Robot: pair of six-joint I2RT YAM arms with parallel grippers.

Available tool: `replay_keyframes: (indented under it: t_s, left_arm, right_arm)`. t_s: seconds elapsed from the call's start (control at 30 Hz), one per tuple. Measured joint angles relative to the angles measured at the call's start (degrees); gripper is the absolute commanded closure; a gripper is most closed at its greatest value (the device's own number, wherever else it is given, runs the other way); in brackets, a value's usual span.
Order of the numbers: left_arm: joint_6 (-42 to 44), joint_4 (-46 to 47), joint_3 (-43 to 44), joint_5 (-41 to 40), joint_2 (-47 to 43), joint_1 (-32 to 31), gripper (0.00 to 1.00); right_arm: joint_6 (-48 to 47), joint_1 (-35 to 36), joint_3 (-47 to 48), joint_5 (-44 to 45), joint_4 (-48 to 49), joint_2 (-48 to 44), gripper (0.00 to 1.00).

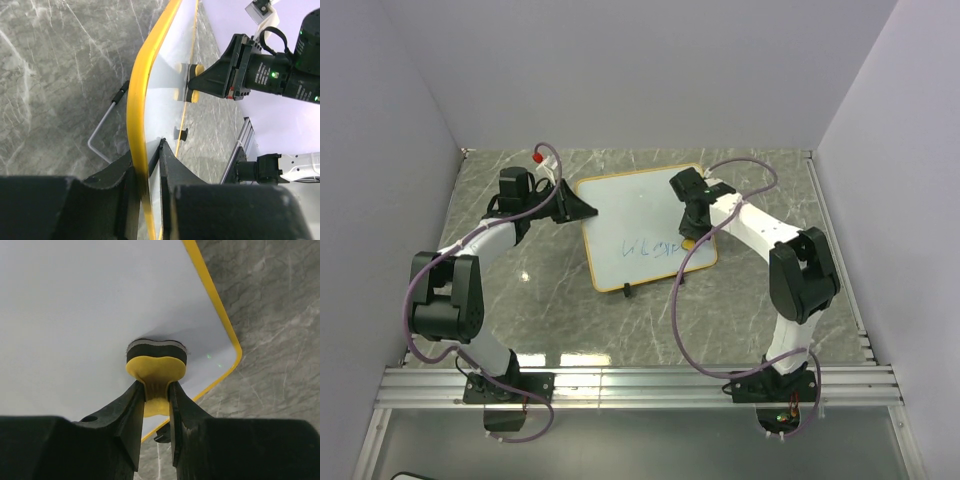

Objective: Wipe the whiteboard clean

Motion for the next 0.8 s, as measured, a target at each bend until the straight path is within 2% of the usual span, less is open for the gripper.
replay_keyframes:
  t_s: [0.13,0.23,0.37,0.5,0.67,0.8]
  left_arm:
    - [0.0,-0.2,0.0,0.0,0.0,0.1,1.0]
    - [0.0,-0.3,0.0,0.0,0.0,0.2,1.0]
    - [0.1,-0.6,0.0,0.1,0.0,0.2,1.0]
    - [0.1,-0.6,0.0,0.0,0.0,0.2,1.0]
    - [0.5,-1.2,0.0,-0.3,0.0,0.2,1.0]
    - [1.0,-2.1,0.0,-1.0,0.0,0.2,1.0]
  right_arm:
    - [-0.6,3.0,0.6,1.1,-0.5,0.1,1.0]
    - [-2.0,8.6,3.3,0.4,-0.9,0.8,1.0]
    - [-3.6,18.2,10.4,-4.3,2.2,3.2,1.0]
    - [-5.7,24.7,19.3,-7.4,5.4,8.2,1.0]
    - [-6.5,24.4,19.5,-8.1,5.9,9.3,1.0]
    - [-5.6,21.8,13.9,-8.8,7.5,6.8,1.0]
